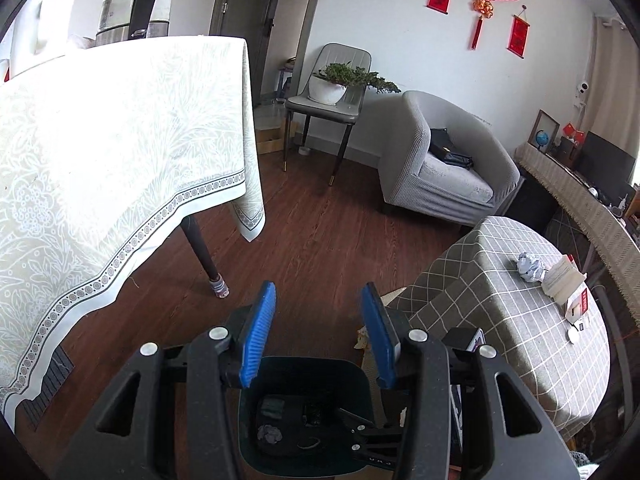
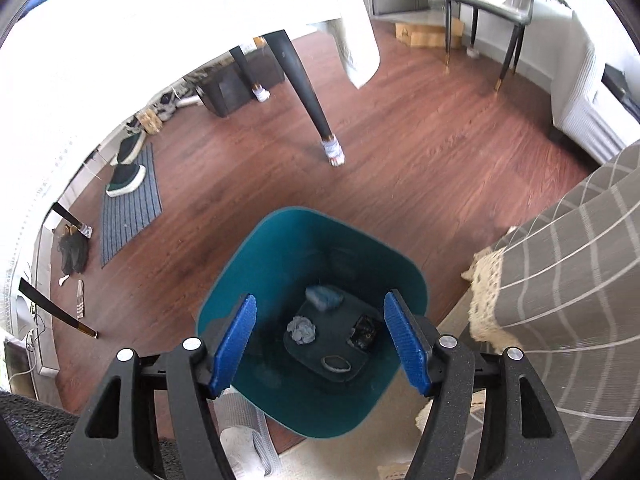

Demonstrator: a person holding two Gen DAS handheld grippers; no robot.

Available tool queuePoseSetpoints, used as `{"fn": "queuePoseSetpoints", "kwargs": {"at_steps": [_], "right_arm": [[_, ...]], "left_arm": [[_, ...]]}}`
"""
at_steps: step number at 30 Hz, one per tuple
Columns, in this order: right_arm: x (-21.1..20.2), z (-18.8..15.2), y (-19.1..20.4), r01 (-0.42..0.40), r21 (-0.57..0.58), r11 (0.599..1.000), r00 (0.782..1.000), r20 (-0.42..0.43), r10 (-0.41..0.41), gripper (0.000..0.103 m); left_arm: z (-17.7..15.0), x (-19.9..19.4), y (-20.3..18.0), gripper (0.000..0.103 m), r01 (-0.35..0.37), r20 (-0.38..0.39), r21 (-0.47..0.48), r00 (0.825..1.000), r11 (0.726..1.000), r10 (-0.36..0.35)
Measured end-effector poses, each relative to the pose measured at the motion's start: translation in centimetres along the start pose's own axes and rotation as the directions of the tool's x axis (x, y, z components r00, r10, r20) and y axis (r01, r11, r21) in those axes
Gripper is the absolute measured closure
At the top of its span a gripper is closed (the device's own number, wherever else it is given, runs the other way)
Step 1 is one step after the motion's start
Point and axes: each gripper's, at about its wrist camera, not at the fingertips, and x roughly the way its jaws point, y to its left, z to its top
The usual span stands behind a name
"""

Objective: Collect trash
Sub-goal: 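Move both open tools back over the table toward the remaining items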

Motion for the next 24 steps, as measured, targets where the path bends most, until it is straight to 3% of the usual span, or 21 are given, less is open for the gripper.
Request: {"fn": "queuePoseSetpoints", "kwargs": {"at_steps": [6,12,19,24], "right_arm": [[-3.7,0.4,0.0,-0.008,-0.03,1.0,0.997,0.083,0.011,0.035],[-8.3,0.0,0.5,0.026,-0.087,0.996,0.98,0.2,-0.008,0.035],[-11.9,-0.3,-1.3,0.027,-0.058,0.998,0.965,0.263,-0.011,0.036],[-14.4,-1.2,-3.3,0.061,-0.033,0.998,0.954,0.295,-0.049,0.035]], "left_arm": [[0.4,0.3,-1.0,0.056,0.007,0.009,0.005,1.0,1.0,-0.007],[0.6,0.6,-2.1,0.055,0.007,0.017,0.015,1.0,1.0,-0.007],[0.8,1.3,-4.2,0.052,0.023,0.015,0.036,1.0,0.999,-0.024],[0.7,1.9,-6.8,0.047,0.077,0.021,0.061,0.997,0.995,-0.079]]}}
